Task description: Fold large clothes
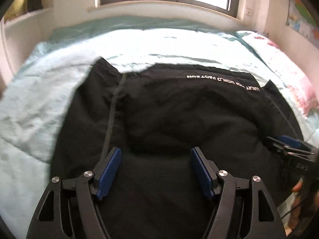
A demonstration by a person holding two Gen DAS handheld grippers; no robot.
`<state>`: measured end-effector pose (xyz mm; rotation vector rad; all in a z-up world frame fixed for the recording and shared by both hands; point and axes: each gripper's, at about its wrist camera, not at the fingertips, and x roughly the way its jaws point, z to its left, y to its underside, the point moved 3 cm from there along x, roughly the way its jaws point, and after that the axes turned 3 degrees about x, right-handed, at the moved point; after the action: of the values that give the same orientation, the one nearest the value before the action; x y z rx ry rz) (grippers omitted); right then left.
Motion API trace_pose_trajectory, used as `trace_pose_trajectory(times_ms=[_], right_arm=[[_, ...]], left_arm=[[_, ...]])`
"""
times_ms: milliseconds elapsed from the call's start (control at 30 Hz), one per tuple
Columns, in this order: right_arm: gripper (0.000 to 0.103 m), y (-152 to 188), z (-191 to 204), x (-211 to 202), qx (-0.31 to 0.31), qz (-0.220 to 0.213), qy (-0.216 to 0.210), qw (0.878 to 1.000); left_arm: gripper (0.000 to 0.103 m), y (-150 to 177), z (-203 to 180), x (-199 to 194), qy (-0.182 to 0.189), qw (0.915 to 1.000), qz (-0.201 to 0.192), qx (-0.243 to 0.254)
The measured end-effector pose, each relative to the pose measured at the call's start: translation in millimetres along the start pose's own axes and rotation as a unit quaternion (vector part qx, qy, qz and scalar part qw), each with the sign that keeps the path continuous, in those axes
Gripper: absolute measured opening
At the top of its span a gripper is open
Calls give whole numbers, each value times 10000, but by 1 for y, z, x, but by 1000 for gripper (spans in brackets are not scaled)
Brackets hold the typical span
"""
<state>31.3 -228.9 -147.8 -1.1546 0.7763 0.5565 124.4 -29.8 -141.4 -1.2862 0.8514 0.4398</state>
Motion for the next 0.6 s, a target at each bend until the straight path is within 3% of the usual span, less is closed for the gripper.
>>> trace_pose_trajectory(times_ms=[133,200,367,467,600], right_arm=[[90,10,13,-43,-207,-419,305,9984],[90,9,19,-62,-247,-574,336,9975],[90,-5,36,-126,-257,-1123,228,9931],[91,-12,48,-161,-390,-1444,482,9876],[91,-12,58,-186,-463,-1587,528,9848]], left_arm=[[73,-4,-5,-37,-948,9947,-95,383],[73,-3,-9,-60,-1192,9912,-372,429],[73,-8,-15,-120,-1119,9880,-974,417],[73,-13,-18,-155,-1127,9842,-1310,382],[74,-17,-15,-190,-680,9851,-1566,181]])
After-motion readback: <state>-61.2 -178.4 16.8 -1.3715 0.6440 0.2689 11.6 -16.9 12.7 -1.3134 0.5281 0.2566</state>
